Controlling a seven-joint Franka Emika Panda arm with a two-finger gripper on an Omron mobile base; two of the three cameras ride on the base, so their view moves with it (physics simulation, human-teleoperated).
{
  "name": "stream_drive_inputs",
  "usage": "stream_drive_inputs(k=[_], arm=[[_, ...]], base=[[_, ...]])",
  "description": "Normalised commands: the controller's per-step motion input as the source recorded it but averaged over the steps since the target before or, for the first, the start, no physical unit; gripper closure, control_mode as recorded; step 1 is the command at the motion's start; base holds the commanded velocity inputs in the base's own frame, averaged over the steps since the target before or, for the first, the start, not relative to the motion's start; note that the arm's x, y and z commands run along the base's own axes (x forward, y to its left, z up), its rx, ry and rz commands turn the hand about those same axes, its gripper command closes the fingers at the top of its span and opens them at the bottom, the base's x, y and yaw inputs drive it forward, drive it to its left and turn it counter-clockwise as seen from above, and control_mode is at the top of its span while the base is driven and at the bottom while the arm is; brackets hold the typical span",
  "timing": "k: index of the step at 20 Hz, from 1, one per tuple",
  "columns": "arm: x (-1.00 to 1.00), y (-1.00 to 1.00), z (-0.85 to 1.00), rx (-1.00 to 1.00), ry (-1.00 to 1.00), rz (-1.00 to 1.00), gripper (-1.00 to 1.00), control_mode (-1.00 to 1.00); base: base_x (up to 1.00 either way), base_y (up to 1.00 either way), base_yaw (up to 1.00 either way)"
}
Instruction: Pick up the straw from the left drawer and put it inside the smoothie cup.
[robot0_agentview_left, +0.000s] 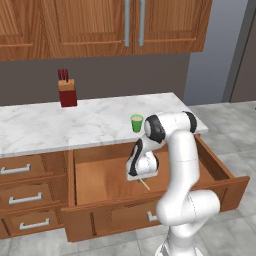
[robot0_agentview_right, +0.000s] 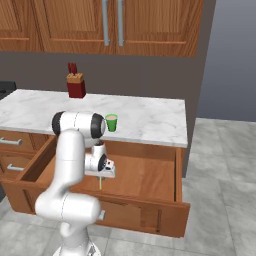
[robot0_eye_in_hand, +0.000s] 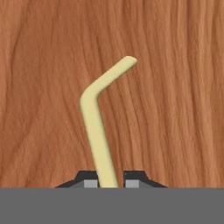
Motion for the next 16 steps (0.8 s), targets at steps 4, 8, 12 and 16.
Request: stream_drive_inputs(k=[4, 8, 12, 16], arm=[[-0.80, -0.35, -0.14, 0.00, -0.01, 0.00, 1.00, -1.00], [-0.14, -0.23, 0.05, 0.00, -0.13, 0.00, 1.00, -1.00], [0.00, -0.19, 0.50, 0.00, -0.09, 0.00, 1.00, -1.00], [0.00, -0.16, 0.90, 0.00, -0.08, 0.03, 1.00, -1.00]], base=[[0.00, 0.00, 0.00], [0.00, 0.00, 0.00], [0.00, 0.00, 0.00], [0.00, 0.00, 0.00]])
